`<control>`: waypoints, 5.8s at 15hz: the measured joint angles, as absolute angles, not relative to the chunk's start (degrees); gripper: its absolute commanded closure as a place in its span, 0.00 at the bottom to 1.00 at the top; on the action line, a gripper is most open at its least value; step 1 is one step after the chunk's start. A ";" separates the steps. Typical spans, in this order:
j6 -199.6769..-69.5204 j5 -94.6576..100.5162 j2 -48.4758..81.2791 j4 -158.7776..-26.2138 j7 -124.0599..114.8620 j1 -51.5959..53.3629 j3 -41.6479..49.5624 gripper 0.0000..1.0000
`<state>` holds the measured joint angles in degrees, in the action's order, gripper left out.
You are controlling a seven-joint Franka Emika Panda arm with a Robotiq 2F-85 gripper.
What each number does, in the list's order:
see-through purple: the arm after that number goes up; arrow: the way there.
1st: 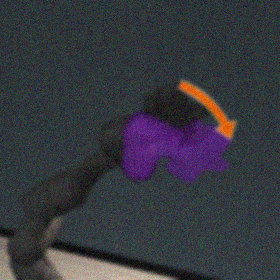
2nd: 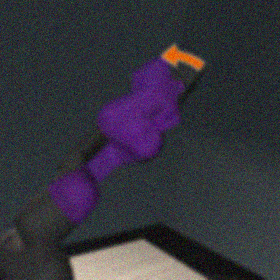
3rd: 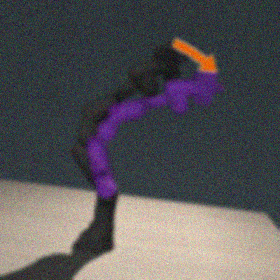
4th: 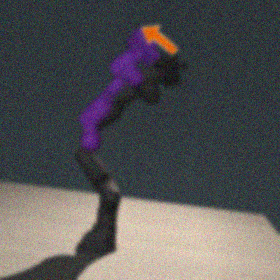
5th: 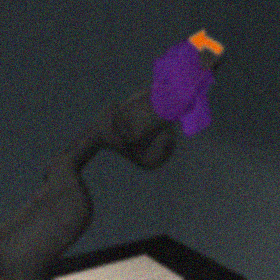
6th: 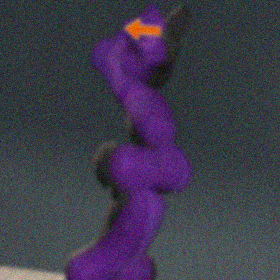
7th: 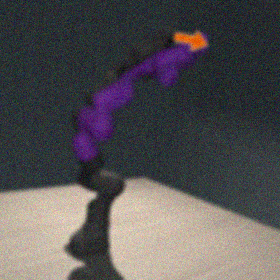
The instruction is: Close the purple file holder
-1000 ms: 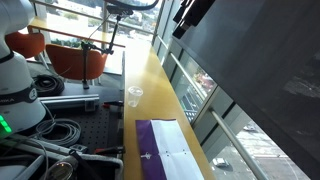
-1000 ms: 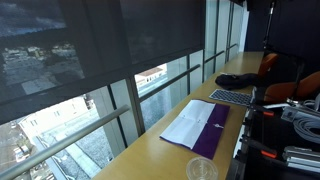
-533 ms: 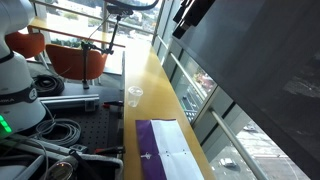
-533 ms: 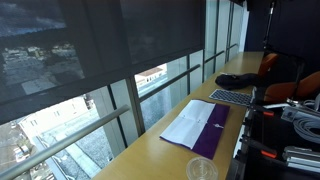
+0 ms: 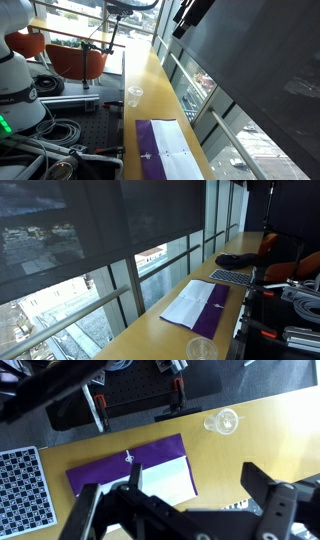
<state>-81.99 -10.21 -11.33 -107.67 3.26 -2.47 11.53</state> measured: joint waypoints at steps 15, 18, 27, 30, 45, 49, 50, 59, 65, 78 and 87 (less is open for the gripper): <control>-112.89 -9.40 7.50 -115.25 16.99 -7.72 11.49 0.00; -119.61 -9.58 15.36 -114.38 18.24 -8.77 11.02 0.00; -124.64 -11.79 40.57 -96.58 20.34 -17.65 5.15 0.00; -122.47 -12.97 46.27 -89.08 22.40 -21.57 3.10 0.00; -110.13 -12.67 70.63 -59.35 31.47 -27.56 0.20 0.00; -108.70 -12.50 74.59 -54.80 32.34 -27.56 0.20 0.00; -108.16 -12.48 75.29 -53.75 32.49 -27.57 0.20 0.00; -103.34 -12.46 80.33 -46.19 33.86 -28.14 0.24 0.00; -102.21 -12.51 81.04 -44.60 34.23 -28.17 0.24 0.26; -102.08 -12.58 81.42 -44.39 34.41 -27.75 -0.06 1.00; -98.10 -12.31 79.28 -42.22 34.41 -26.15 -0.03 1.00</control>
<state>-98.10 -12.31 79.28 -42.22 34.41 -26.15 -0.03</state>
